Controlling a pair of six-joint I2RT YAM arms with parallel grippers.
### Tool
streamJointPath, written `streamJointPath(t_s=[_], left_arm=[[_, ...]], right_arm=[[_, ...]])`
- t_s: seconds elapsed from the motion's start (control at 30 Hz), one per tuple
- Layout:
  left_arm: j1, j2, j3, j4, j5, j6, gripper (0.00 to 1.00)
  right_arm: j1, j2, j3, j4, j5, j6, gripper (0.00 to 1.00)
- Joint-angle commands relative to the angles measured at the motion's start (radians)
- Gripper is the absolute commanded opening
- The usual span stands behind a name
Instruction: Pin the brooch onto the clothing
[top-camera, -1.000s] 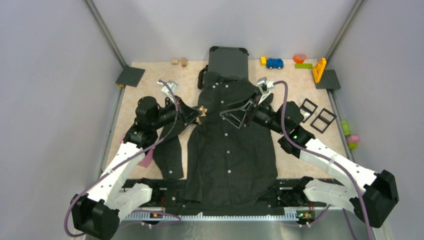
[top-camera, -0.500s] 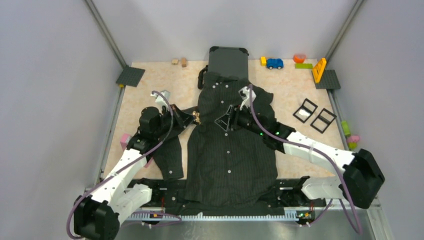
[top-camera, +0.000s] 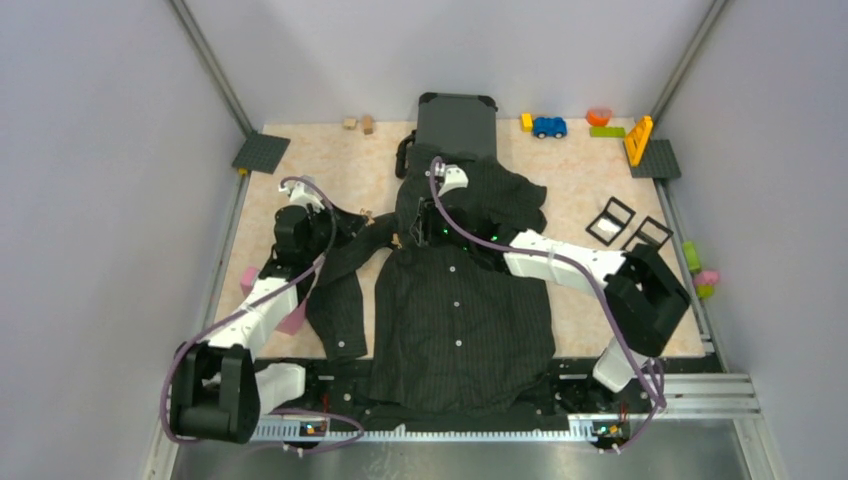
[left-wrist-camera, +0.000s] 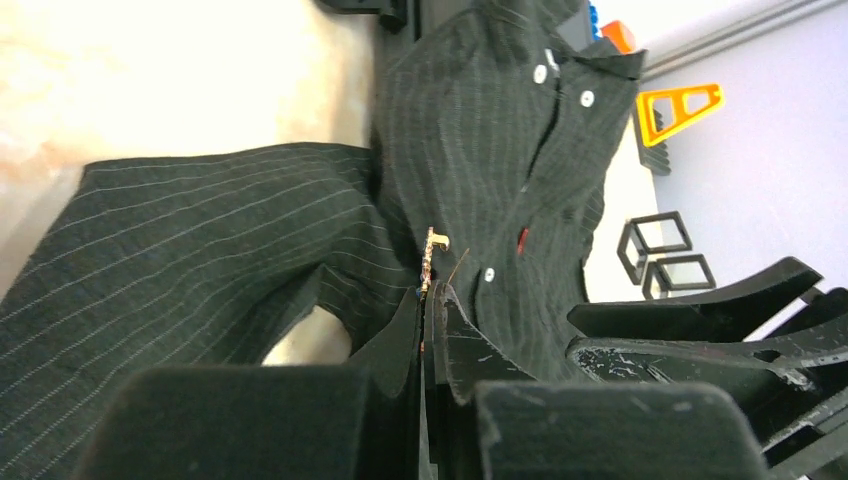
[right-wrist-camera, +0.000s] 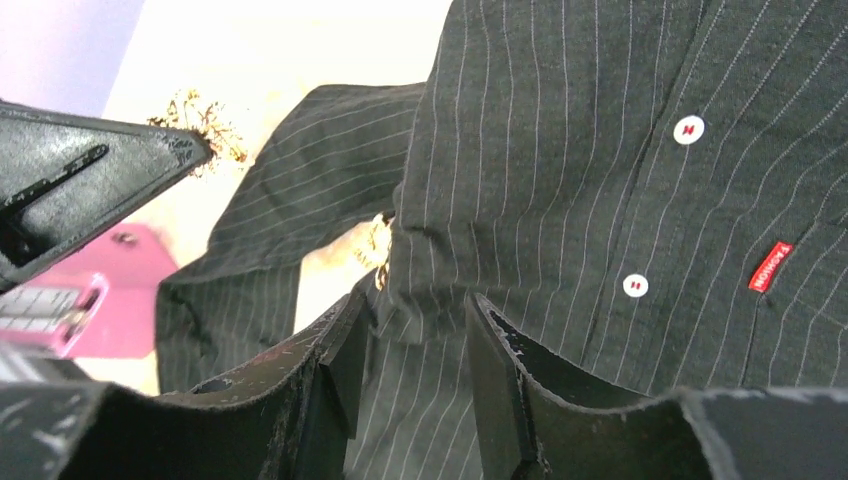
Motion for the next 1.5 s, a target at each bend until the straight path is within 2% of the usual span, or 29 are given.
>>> streamJointPath(t_s=[0.0,0.3,0.63,1.03,1.17,1.47], left_arm=[[0.017,0.053,0.004,0.144,0.011,0.034,0.0],[0.017,0.141,0.038,0.115,-0.013,0.169,0.0],[0.007,0.209,0.049,0.167,0.012,0.208,0.0],[-0.093,0.273,0.074,0.194,-0.041,0.319,0.0],[-0.125,0.306,0.095,0.194,-0.055,0.329,0.0],[-0.192,0.36,0.129,0.178,-0.101,0.383,0.0]], right_arm=[[0.039,0.088,0.128,-0.038,0.123,-0.054,0.43],[0.089,0.31,0.383,-0.17,0.265,-0.102,0.41],[0.118,0.435,0.527,-0.301,0.423,-0.135,0.37],[0.127,0.346,0.432,-0.22,0.431,-0.106,0.18],[0.126,0.318,0.4,-0.197,0.431,-0.091,0.0],[0.125,0.276,0.36,-0.18,0.424,-0.055,0.0]])
